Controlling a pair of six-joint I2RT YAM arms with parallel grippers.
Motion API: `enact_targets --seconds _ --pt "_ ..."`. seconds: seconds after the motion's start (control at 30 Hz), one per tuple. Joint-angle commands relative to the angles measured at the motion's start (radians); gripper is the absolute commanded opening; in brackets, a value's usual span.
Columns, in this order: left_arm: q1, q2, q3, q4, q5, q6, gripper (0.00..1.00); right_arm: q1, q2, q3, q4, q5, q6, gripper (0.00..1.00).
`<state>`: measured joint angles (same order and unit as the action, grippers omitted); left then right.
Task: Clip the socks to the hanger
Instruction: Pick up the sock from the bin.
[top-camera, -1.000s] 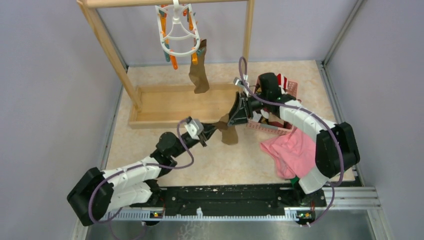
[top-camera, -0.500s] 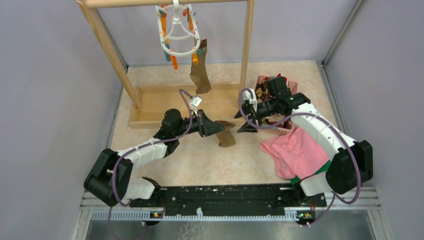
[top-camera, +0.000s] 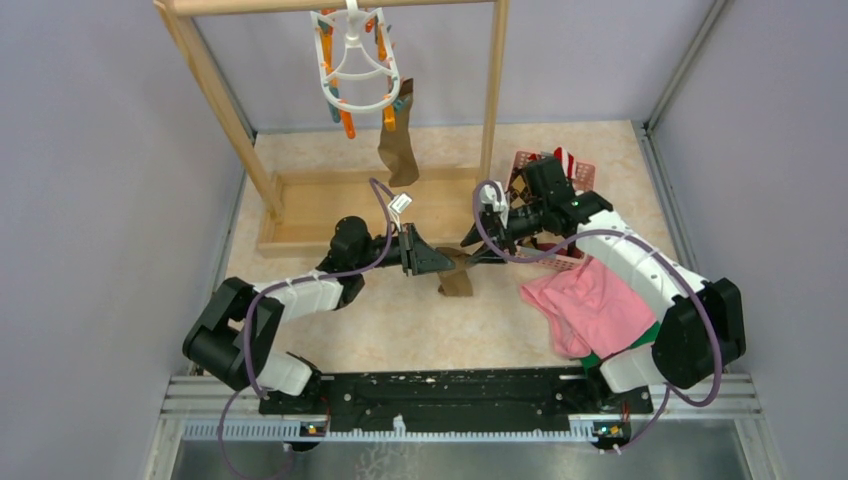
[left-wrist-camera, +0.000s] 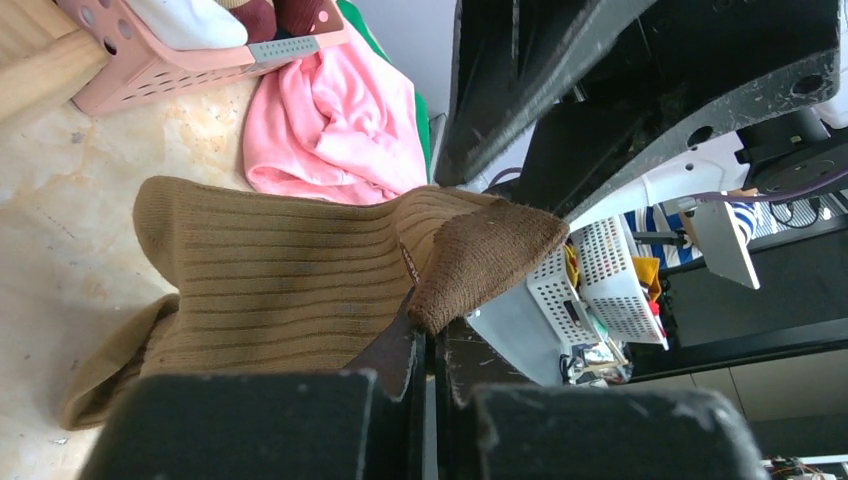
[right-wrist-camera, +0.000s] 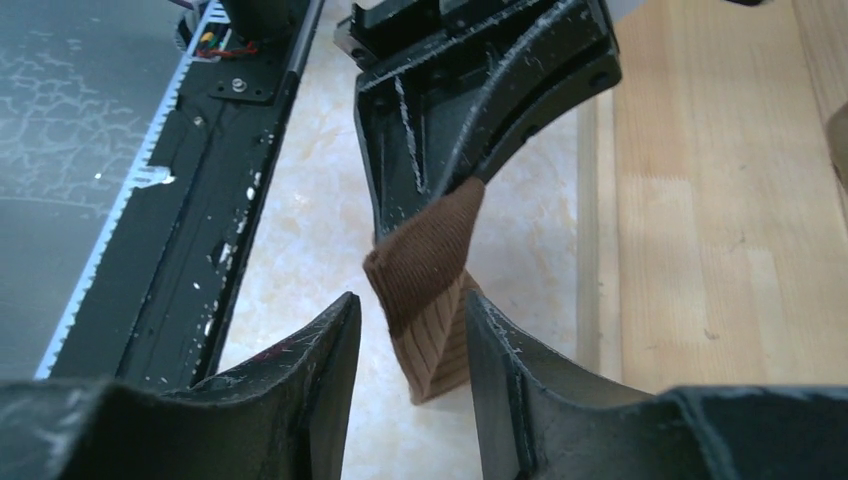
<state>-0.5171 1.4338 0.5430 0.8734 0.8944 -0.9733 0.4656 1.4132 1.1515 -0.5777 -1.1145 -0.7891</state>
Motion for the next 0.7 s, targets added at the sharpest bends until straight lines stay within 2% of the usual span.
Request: enact_targets --seconds 0.0,0.03,0.2,0.33,0.47,0.57,0.67 --pt "-0.003 0.011 0.036 0.077 0.021 -0.018 0.0 0.033 0.006 0.019 0.041 -0.05 0.041 0.4" --pt "-0.003 0.013 0.036 0.076 0.02 -0.018 0.0 0.032 0.006 0.021 0.042 -0.051 0.047 0.36" --pt "-0.003 0.022 0.029 0.08 0.03 -0.017 0.0 0.033 0.01 0.036 0.042 -0.047 0.076 0.0" --pt "-0.001 0.019 0.013 0.097 0.054 0.021 0.2 0.024 0.02 0.055 0.037 -0.092 0.135 0.0" --pt "0.002 -0.028 -0.035 0.127 0.079 0.148 0.45 -0.002 0.041 0.09 0.005 -0.169 0.198 0.0" --pt "0.002 -0.143 -0.104 0.097 0.028 0.336 0.64 -0.026 0.05 0.1 -0.022 -0.226 0.207 0.0" --pt "0.001 -0.318 -0.226 0.089 -0.115 0.579 0.88 -0.034 0.054 0.095 -0.019 -0.245 0.217 0.0"
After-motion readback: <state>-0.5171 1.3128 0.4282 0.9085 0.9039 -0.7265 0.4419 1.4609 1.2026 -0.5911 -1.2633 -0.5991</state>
